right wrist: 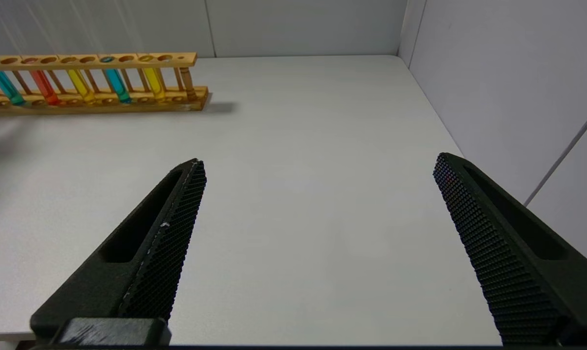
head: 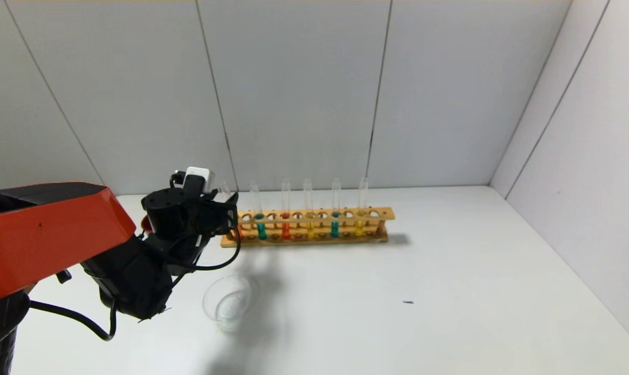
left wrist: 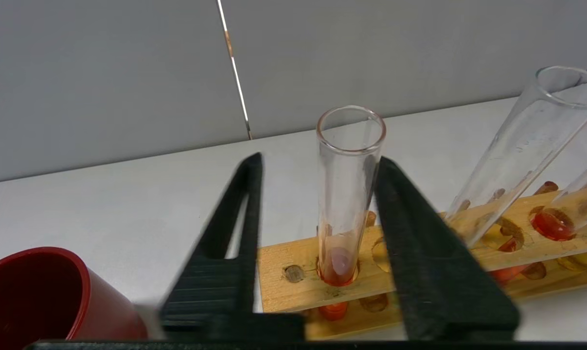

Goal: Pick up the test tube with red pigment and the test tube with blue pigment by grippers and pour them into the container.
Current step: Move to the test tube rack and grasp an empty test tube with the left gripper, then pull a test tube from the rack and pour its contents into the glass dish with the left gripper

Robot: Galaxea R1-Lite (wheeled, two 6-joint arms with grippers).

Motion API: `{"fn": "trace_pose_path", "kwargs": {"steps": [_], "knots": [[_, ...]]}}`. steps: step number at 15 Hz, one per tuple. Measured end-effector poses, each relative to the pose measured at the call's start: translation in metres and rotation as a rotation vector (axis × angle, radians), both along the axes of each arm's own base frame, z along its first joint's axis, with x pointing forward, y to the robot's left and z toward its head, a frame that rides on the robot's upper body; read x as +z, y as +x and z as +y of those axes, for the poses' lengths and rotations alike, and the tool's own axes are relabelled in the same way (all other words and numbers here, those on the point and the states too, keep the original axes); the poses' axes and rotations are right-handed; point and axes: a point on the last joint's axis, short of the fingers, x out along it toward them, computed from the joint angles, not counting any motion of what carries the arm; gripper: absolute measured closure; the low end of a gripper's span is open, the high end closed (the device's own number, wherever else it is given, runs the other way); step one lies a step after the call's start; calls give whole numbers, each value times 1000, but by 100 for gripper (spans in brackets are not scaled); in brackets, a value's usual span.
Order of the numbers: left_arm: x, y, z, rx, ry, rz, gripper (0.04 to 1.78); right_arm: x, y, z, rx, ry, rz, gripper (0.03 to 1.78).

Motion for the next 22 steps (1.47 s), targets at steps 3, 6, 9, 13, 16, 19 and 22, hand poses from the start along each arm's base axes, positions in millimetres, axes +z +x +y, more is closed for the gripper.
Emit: {"fn": "trace_pose_path", "kwargs": {"steps": [3,6,9,13,16,19,22], "knots": [[0,0,0,1,0,1,149,0,0,0,0,0,0,10],[0,0,0,11,-1,0,151,0,0,0,0,0,0,10],[-1,-1,-1,12,1,4,151,0,0,0,0,0,0,10],[0,-3,-2,16,1,4,151,0,0,0,0,0,0,10],[5,-6,-4,26,4,-4,151,0,0,0,0,0,0,10],[8,-6,-5,33,10,-16,151,0,0,0,0,0,0,10],[19,-4,-5,41,3,-38,151,0,0,0,0,0,0,10]]}}
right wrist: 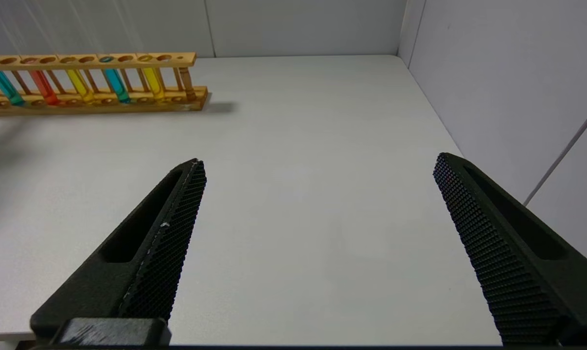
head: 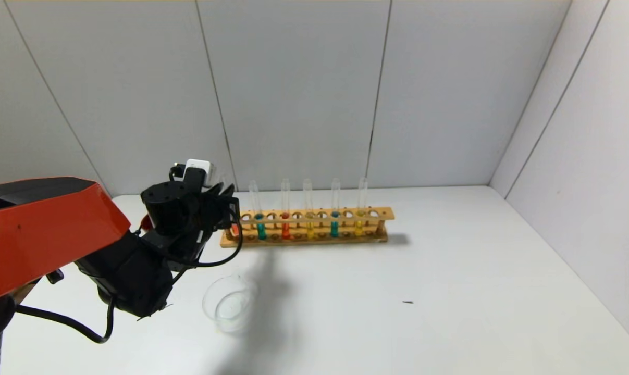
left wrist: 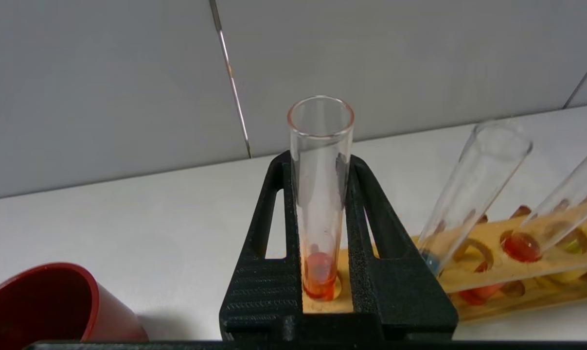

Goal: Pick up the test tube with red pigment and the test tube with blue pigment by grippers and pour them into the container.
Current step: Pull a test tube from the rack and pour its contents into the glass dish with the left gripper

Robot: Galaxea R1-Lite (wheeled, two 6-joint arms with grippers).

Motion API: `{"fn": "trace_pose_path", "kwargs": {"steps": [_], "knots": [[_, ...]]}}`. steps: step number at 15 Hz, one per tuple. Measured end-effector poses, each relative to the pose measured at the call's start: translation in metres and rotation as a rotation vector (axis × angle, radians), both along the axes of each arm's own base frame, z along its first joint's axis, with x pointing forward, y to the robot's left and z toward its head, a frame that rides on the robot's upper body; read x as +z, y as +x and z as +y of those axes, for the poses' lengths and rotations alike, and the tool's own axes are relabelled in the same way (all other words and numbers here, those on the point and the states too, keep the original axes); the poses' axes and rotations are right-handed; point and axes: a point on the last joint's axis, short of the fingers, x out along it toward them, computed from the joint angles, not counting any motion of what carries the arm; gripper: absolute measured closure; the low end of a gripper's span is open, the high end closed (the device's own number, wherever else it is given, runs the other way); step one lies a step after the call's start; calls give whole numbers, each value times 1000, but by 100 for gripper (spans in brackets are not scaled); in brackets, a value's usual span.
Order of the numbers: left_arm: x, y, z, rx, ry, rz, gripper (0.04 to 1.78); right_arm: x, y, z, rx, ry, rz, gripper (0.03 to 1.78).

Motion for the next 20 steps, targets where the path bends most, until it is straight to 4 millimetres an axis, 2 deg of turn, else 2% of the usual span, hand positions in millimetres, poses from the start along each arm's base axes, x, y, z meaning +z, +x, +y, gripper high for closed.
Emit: {"fn": "trace_pose_path", "kwargs": {"steps": [14,20], "knots": [[64,-3,-1,34,-20,-65,151,0,0,0,0,0,0,10],[92,-19,5,39,-20,-79,151,0,0,0,0,0,0,10]]}}
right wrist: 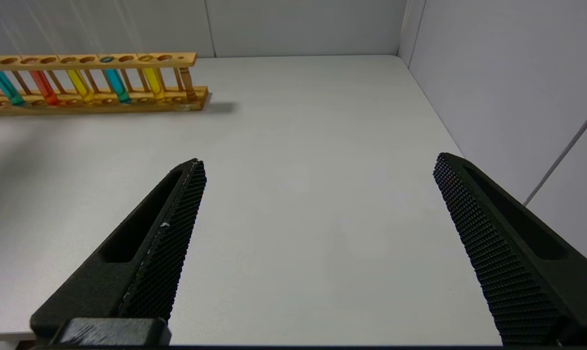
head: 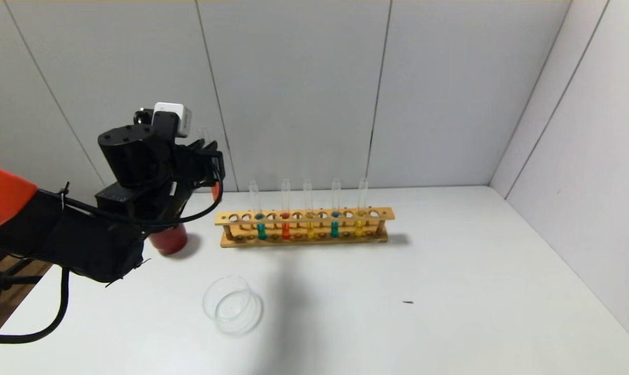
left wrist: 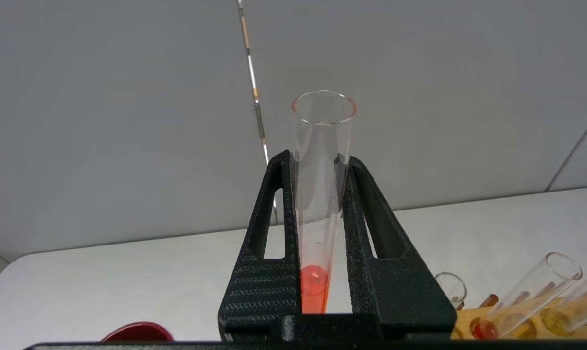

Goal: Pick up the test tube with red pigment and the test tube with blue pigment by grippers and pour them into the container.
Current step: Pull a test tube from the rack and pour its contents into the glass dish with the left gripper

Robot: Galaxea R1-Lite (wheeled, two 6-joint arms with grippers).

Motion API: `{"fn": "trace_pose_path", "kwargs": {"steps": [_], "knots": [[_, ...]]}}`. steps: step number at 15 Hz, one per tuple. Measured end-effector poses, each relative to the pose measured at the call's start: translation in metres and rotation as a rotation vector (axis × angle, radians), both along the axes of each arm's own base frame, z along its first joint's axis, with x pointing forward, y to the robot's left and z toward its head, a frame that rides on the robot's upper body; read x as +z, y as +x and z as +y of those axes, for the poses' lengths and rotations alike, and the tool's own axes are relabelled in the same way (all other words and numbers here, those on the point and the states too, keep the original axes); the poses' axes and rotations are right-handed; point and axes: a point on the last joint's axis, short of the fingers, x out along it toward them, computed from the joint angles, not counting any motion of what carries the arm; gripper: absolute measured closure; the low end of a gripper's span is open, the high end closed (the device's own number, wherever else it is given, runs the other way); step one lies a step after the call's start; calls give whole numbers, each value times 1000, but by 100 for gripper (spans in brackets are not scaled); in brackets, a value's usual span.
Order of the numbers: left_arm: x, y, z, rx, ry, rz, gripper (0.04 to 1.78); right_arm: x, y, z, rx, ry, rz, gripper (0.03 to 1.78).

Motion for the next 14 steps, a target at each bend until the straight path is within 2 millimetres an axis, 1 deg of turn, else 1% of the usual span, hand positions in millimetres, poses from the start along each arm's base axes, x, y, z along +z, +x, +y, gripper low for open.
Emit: {"fn": "trace_pose_path", "kwargs": {"steps": [2,6,9,12,14], "knots": [[5,-11,4,2,11,33,151,0,0,0,0,0,0,10],[4,-47,16,3,64,103,151,0,0,0,0,0,0,10],[-10,-74,25,2,123,174,151,0,0,0,0,0,0,10],[-28,-96,32,-11,186,243,151,0,0,0,0,0,0,10],[-37,-106,34,-38,235,274,151,0,0,0,0,0,0,10]]}}
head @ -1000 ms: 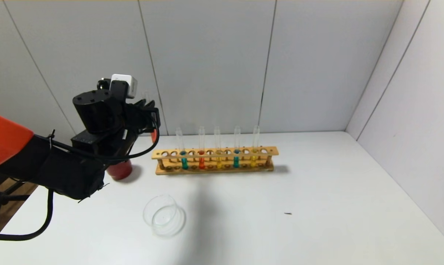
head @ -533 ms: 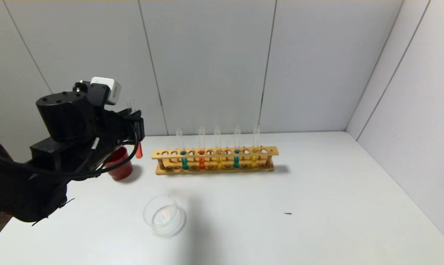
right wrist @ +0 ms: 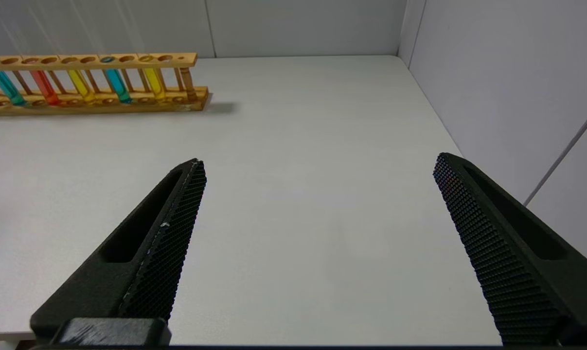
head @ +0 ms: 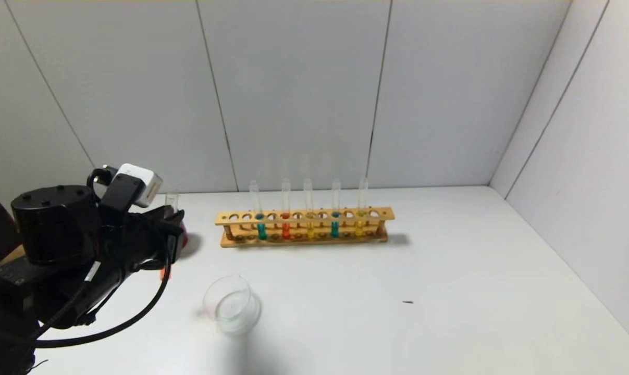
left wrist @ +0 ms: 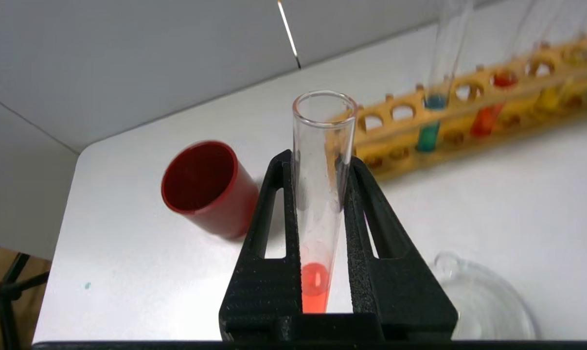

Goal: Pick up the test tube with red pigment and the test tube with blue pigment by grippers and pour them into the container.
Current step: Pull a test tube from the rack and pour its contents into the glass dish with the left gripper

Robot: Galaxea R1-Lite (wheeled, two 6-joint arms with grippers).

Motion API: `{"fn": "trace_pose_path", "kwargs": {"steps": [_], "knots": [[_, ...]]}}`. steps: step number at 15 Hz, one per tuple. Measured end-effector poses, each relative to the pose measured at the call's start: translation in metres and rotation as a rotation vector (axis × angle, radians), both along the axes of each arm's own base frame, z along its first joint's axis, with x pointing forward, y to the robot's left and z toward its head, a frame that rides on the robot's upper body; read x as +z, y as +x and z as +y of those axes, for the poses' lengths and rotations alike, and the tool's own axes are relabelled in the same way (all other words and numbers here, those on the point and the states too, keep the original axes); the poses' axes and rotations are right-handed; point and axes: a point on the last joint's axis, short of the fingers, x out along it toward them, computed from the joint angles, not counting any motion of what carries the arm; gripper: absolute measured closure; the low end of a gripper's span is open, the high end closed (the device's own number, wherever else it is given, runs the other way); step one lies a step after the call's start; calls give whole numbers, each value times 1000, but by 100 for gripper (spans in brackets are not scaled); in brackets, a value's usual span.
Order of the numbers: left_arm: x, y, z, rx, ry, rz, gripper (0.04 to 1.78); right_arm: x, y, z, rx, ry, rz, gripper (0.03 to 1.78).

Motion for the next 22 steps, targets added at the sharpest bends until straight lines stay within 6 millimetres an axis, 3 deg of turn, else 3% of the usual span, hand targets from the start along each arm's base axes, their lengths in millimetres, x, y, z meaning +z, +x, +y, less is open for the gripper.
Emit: {"fn": "trace_pose_path", "kwargs": {"steps": [6,13,18,22], "knots": [[-28,-17,3,-70,156,144,151,0,0,0,0,0,0,10],[-44,-24,-5,-125,257,337,151,0,0,0,0,0,0,10],[-44,-27,-13,-164,311,458,151,0,0,0,0,0,0,10],[-32,-24,-19,-187,337,514,151,0,0,0,0,0,0,10]]}}
